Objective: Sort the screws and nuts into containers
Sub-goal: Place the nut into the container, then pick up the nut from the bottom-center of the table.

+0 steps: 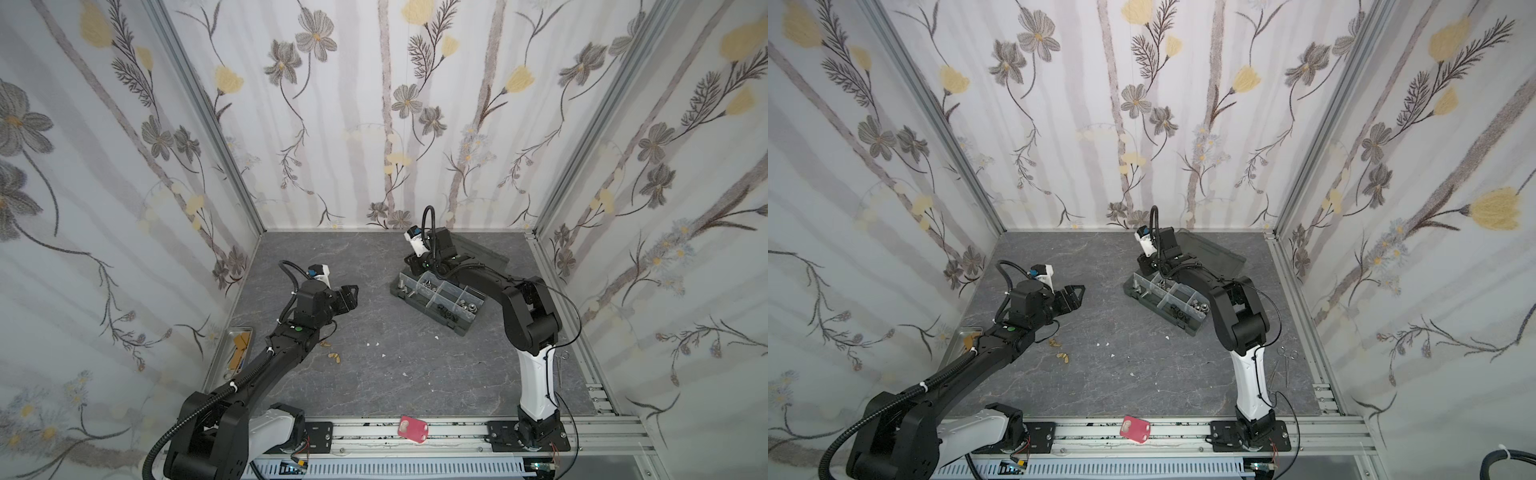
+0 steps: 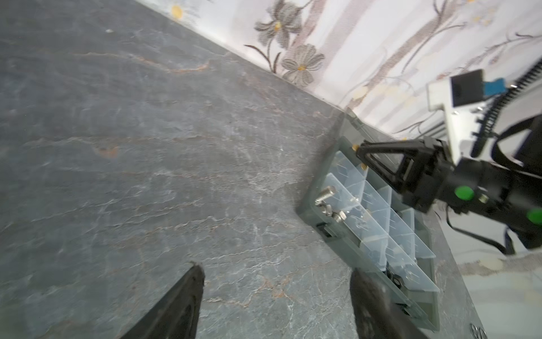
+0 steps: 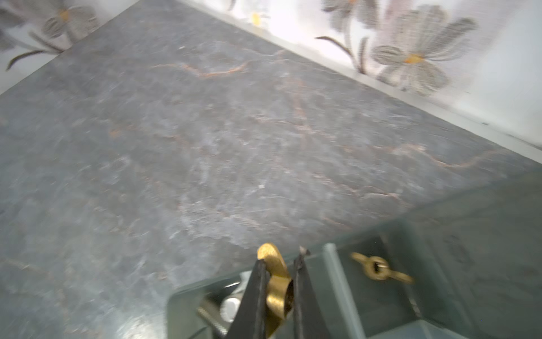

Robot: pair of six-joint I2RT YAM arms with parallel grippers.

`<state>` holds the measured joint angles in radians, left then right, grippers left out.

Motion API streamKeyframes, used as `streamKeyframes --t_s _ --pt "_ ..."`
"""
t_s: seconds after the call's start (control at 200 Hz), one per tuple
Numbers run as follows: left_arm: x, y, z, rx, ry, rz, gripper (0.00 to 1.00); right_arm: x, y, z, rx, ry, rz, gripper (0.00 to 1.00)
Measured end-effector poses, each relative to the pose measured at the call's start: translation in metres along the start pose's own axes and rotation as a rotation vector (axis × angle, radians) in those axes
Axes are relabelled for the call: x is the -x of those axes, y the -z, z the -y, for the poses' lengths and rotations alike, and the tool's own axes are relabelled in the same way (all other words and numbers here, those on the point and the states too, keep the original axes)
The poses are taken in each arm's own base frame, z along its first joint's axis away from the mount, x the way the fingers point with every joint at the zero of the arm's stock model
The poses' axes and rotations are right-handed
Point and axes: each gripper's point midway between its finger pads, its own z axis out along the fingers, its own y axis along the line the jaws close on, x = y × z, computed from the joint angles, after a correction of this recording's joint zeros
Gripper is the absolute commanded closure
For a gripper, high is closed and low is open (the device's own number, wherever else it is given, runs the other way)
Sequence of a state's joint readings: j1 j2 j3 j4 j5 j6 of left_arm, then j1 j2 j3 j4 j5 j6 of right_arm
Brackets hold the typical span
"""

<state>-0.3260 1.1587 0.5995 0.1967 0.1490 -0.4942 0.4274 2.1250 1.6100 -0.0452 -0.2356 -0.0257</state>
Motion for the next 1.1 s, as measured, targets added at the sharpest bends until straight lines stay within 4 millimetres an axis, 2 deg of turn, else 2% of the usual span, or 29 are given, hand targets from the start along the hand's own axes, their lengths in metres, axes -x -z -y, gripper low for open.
streamKeyframes --t_s 0.065,0.13,0.23,0.26,0.305,0.34,0.515,0.62,0.654,0.714,0.769,0.814,0.884,0.989,1.039,1.099 --pt "-0.001 0.000 0.005 -0.014 -0.013 0.001 0.20 -0.001 -0.001 0.030 -0.051 -0.043 0.000 0.95" --pt "0.000 -0.001 0.006 -0.018 -0.029 0.007 0.20 -0.005 -0.005 0.040 -0.066 -0.054 -0.012 0.94" --pt "0.000 -0.001 0.003 -0.002 -0.031 0.012 0.20 -0.014 -0.014 0.042 -0.064 -0.058 -0.041 0.89" --pt "-0.001 -0.001 0.002 -0.001 -0.031 0.011 0.20 -0.017 -0.016 0.042 -0.063 -0.055 -0.049 0.81" --pt "-0.002 0.000 0.000 0.005 -0.032 0.010 0.20 -0.020 -0.018 0.044 -0.065 -0.061 -0.061 0.62" --pt "-0.002 0.001 0.000 0.008 -0.033 0.012 0.20 -0.022 -0.018 0.045 -0.066 -0.064 -0.069 0.53" --pt "0.007 0.010 -0.007 0.057 -0.028 0.064 0.13 -0.012 -0.012 0.043 -0.065 -0.060 -0.061 0.49" --pt "0.013 0.016 -0.028 0.144 0.021 0.088 0.12 0.000 0.007 0.023 -0.028 -0.057 -0.040 0.48" --pt "0.013 0.017 -0.041 0.192 0.053 0.089 0.12 0.006 0.016 0.009 -0.008 -0.042 -0.024 0.48" --pt "0.013 0.021 -0.069 0.283 0.120 0.084 0.12 0.014 0.031 -0.027 0.051 -0.003 0.011 0.47" --pt "0.009 0.025 -0.095 0.359 0.186 0.072 0.12 0.016 0.041 -0.073 0.134 0.046 0.039 0.47" --pt "0.004 0.029 -0.115 0.417 0.236 0.065 0.12 0.008 0.044 -0.116 0.211 0.094 0.048 0.46" --pt "-0.006 0.034 -0.139 0.492 0.299 0.043 0.12 -0.022 0.045 -0.188 0.343 0.172 0.019 0.44" --pt "-0.017 0.039 -0.160 0.557 0.359 0.019 0.11 -0.086 0.047 -0.286 0.511 0.312 -0.070 0.41" --pt "-0.020 0.040 -0.168 0.577 0.378 0.013 0.12 -0.109 0.047 -0.320 0.577 0.369 -0.095 0.40" --pt "-0.025 0.041 -0.173 0.588 0.396 0.002 0.12 -0.130 0.040 -0.342 0.602 0.414 -0.127 0.39"
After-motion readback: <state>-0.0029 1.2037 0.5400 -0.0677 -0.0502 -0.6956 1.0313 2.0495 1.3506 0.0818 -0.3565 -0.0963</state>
